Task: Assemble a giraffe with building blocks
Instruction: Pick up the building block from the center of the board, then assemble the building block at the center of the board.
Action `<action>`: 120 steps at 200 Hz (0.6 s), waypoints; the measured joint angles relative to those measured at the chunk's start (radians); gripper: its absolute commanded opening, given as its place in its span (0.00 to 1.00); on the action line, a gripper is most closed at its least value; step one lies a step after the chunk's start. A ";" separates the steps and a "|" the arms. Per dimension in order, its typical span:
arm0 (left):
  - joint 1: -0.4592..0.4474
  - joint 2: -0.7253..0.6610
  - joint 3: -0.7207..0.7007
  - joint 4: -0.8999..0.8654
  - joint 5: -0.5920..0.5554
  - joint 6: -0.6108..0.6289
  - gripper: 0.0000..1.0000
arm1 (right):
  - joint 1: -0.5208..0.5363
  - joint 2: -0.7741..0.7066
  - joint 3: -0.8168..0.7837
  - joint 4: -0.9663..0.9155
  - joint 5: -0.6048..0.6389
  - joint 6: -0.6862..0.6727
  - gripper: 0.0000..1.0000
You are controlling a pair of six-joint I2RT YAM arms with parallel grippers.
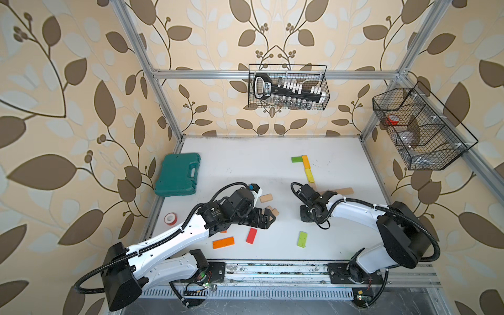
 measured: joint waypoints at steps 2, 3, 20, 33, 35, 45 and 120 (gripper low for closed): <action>0.000 0.000 0.000 0.000 0.000 0.000 0.99 | 0.000 0.000 0.000 0.000 0.003 0.008 0.28; 0.000 0.000 0.000 0.000 0.000 0.000 0.99 | 0.000 0.000 0.000 0.000 0.005 0.011 0.27; 0.000 0.000 0.000 0.000 0.000 0.000 0.99 | 0.001 -0.002 0.000 -0.008 0.024 0.034 0.23; 0.000 0.000 0.000 0.001 0.000 0.000 0.99 | -0.004 -0.007 0.000 -0.024 0.035 0.049 0.20; 0.000 0.000 0.000 0.002 0.000 0.000 0.99 | -0.005 -0.008 0.000 -0.027 0.035 0.053 0.20; 0.000 0.001 0.000 0.003 0.000 0.000 0.99 | -0.016 -0.016 0.000 -0.043 0.040 0.059 0.19; 0.000 0.050 0.000 0.036 0.003 0.000 0.99 | -0.174 -0.044 0.051 -0.082 0.024 0.065 0.18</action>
